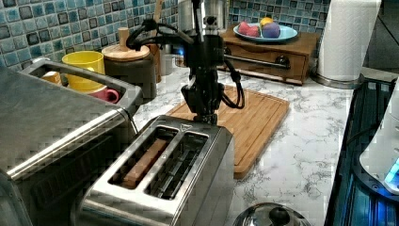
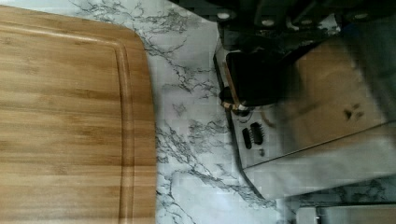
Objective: Turn on the toaster.
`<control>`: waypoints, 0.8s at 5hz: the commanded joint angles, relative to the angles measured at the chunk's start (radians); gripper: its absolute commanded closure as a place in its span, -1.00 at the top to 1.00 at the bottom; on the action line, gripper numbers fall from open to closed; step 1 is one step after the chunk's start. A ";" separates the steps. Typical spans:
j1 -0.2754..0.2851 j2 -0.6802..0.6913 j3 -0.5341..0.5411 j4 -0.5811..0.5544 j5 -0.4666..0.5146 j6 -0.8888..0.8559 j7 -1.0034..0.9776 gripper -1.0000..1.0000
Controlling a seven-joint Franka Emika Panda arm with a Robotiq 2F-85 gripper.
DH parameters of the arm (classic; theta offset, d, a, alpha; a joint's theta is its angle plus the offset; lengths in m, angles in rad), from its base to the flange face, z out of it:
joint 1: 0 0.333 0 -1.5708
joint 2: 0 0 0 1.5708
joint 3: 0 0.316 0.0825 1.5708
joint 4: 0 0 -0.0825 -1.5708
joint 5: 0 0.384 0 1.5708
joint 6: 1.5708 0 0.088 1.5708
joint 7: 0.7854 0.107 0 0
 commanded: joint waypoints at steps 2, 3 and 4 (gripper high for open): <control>-0.048 0.225 -0.098 0.119 -0.030 0.035 0.062 -1.00; -0.046 0.224 -0.100 0.119 -0.029 0.035 0.062 -1.00; -0.043 0.224 -0.103 0.119 -0.028 0.034 0.061 -1.00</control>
